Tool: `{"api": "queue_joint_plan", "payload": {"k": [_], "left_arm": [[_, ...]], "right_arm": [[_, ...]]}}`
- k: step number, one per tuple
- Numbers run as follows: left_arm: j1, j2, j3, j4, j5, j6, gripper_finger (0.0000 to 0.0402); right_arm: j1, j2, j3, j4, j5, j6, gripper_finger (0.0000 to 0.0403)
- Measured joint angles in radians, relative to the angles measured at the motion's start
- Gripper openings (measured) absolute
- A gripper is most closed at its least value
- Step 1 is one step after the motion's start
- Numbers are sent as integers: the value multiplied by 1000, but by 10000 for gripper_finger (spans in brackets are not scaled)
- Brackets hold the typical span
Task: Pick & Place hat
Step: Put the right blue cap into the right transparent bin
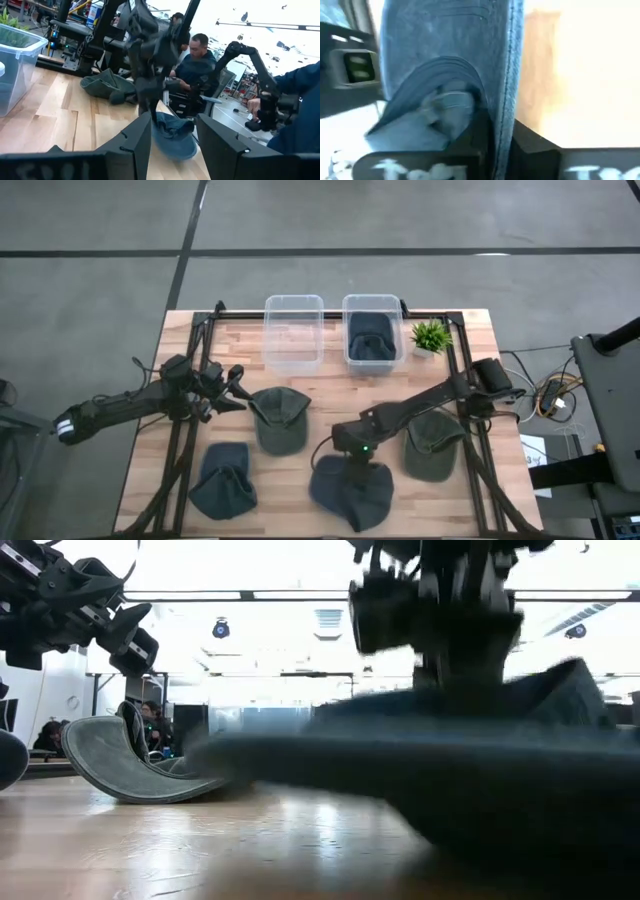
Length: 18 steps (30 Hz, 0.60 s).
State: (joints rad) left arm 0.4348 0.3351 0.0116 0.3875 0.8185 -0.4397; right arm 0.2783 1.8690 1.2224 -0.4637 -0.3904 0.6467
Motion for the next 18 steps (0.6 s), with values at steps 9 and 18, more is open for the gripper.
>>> {"api": "queue_joint_plan", "payload": {"k": [9, 18], "left_arm": [[0, 0, 0, -2, 0, -4, 151], [0, 0, 0, -3, 0, -3, 151]], "right_arm": [[-45, -276, 0, -54, 0, 230, 13], [-228, -531, 0, -92, 128, 349, 12]]}}
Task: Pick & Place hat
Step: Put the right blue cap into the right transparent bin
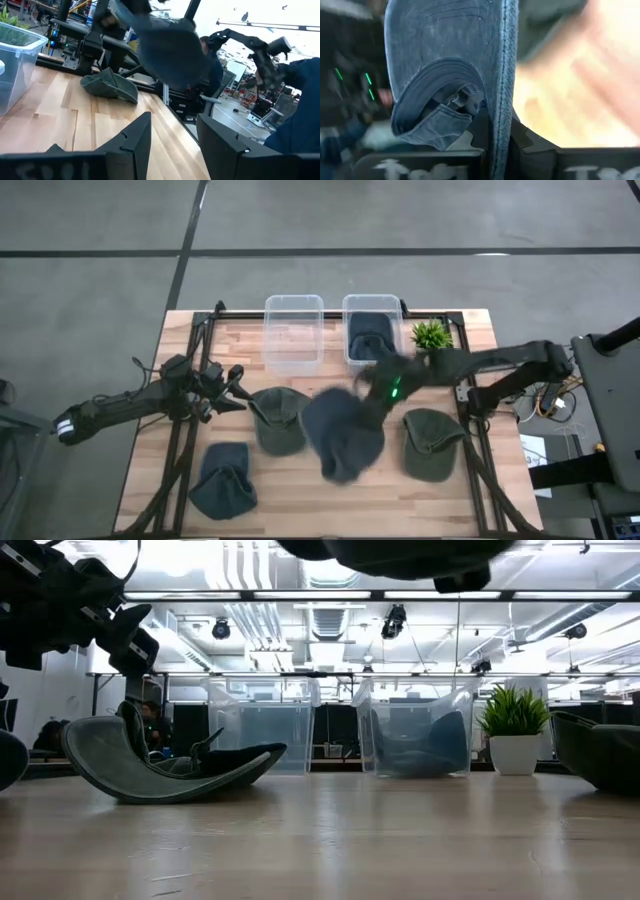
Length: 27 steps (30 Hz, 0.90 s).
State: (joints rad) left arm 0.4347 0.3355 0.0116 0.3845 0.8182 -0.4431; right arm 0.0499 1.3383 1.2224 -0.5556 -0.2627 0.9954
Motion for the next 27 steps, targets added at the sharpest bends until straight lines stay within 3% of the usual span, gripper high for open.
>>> {"api": "queue_joint_plan", "payload": {"k": [6, 13, 20, 27], "left_arm": [[0, 0, 0, 0, 0, 1, 151], [0, 0, 0, 0, 0, 1, 151], [0, 0, 0, -1, 0, 2, 151], [0, 0, 0, -1, 0, 0, 151]], "right_arm": [[-234, -139, 0, -51, -8, -4, 12], [-538, -214, 0, -107, -101, -81, 12], [-765, -149, 5, -108, -238, -215, 12], [-906, -4, 84, -125, -314, -347, 12]]}}
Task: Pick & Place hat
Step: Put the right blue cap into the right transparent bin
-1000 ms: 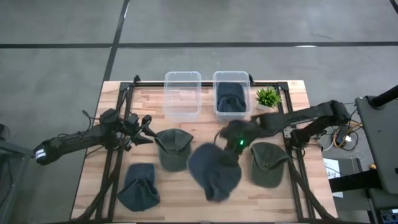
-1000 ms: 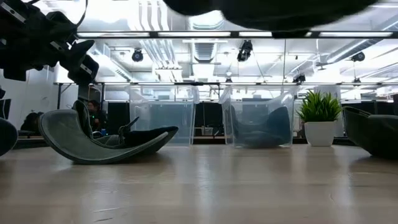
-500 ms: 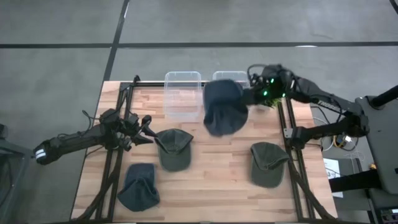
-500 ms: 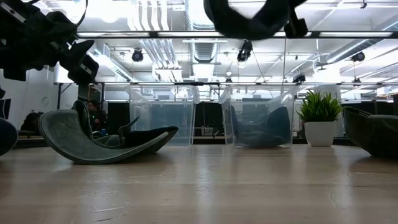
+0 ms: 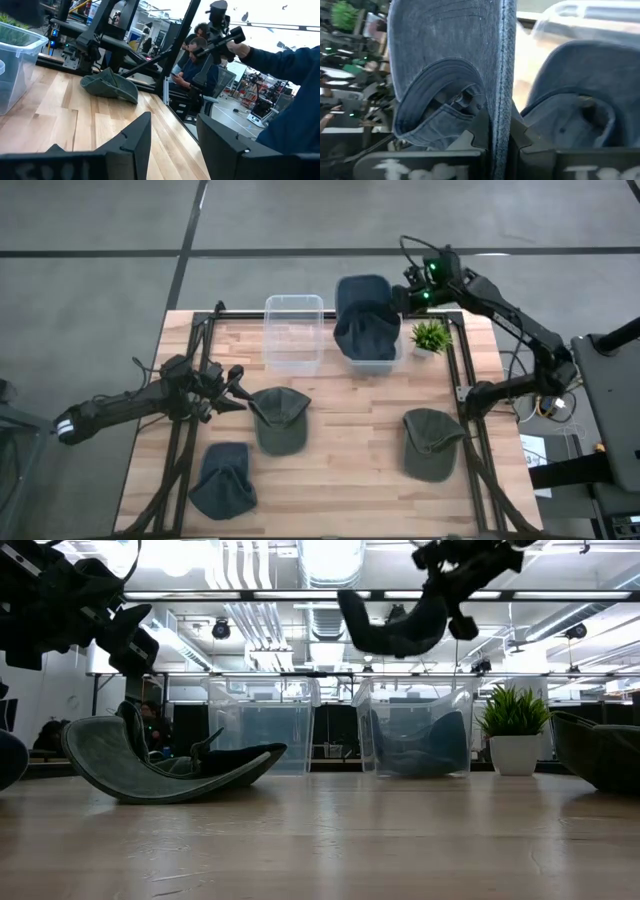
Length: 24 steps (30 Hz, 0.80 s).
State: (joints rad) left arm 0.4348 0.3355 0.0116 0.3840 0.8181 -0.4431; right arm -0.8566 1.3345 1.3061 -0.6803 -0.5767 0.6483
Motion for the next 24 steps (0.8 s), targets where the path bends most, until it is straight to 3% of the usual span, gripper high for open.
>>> {"api": "queue_joint_plan", "payload": {"k": [11, 17, 24], "left_arm": [[0, 0, 0, 0, 0, -2, 151], [0, 0, 0, 0, 0, -2, 151], [0, 0, 0, 0, 0, -2, 151]], "right_arm": [[-98, 179, 181, -224, -10, -208, 11], [-132, 166, 150, -235, 81, -209, 11], [-124, 160, 79, -215, 80, -177, 11]]}}
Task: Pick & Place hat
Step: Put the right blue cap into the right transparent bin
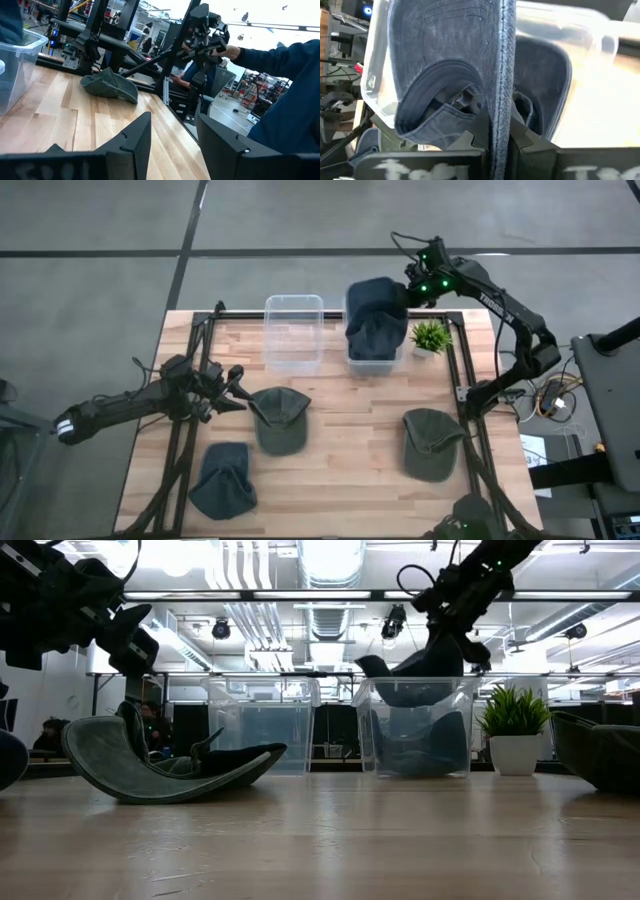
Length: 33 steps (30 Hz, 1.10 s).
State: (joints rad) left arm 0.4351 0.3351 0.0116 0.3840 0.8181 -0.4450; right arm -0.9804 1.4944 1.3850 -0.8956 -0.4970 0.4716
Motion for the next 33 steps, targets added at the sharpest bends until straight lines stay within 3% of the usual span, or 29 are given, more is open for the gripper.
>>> {"api": "queue_joint_plan", "payload": {"k": [6, 23, 33], "left_arm": [[0, 0, 0, 0, 0, 0, 151], [0, 0, 0, 0, 0, 0, 151], [0, 0, 0, 0, -1, 0, 151]], "right_arm": [[7, 0, -81, 93, 19, 62, 12], [28, -3, -139, 123, 35, 75, 16], [42, -3, -141, 144, 34, 83, 102]]}}
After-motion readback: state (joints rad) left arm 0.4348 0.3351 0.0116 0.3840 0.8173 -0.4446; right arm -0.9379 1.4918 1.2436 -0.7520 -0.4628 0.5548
